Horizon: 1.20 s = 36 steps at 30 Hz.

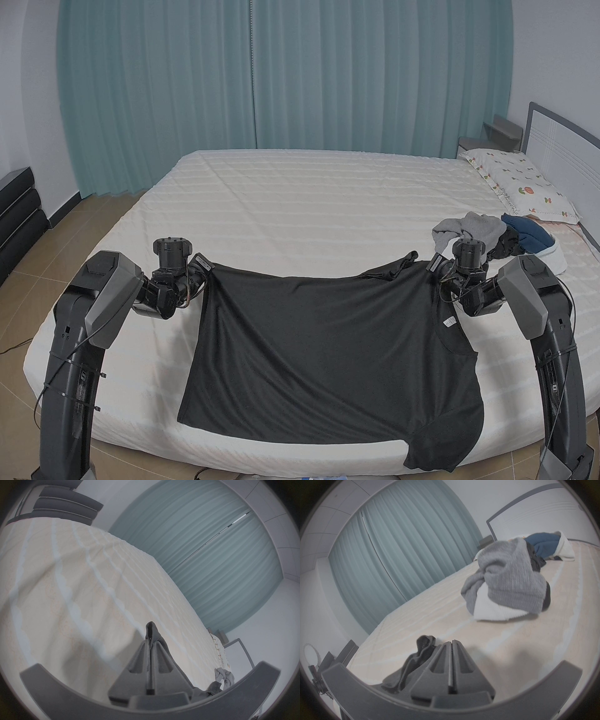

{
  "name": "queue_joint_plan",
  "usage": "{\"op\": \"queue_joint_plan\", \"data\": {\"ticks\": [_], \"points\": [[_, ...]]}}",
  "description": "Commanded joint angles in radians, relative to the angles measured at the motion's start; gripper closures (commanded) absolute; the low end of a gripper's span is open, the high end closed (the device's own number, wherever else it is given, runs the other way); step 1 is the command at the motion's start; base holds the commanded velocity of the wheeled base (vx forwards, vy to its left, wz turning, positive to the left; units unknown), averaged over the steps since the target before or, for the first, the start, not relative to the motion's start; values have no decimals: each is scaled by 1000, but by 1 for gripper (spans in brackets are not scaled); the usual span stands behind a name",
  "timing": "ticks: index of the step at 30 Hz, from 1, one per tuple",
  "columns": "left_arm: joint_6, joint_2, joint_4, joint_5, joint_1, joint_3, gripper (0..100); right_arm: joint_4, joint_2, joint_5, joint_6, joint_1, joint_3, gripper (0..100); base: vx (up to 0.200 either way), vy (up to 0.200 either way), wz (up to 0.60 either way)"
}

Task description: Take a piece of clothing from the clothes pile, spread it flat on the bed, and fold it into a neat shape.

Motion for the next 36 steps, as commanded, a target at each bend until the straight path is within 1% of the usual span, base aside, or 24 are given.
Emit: {"op": "queue_joint_plan", "data": {"ticks": [1,3,6,12,16,22,24,27,31,32,33,36], "points": [[-2,16,-13,6,5,2,100,-2,42,-34,-2,2,-64,100,0,0,0],[-2,14,-12,6,12,8,100,-2,54,-64,-4,2,-99,100,0,0,0],[-2,14,-10,6,15,8,100,-2,76,-83,-4,2,-146,100,0,0,0],[0,16,-6,6,14,11,100,6,85,-90,-7,4,-171,100,0,0,0],[1,16,-4,3,11,13,100,-2,107,-118,-22,1,-186,100,0,0,0],[1,16,7,-1,8,16,100,6,125,-115,-30,-1,-186,100,0,0,0],[3,14,13,-3,8,16,100,23,133,-109,-44,1,-186,100,0,0,0],[3,14,16,-3,5,17,100,11,143,-110,-70,4,-186,100,0,0,0],[3,8,17,-4,5,21,100,17,139,-116,-68,8,-186,100,0,0,0],[3,8,19,-4,5,22,100,18,139,-116,-68,8,-186,0,0,0,0],[3,8,19,-4,5,22,0,18,140,-116,-68,8,-186,0,0,0,0],[3,8,22,-4,3,22,0,18,145,-120,-70,8,-186,0,0,0,0]]}}
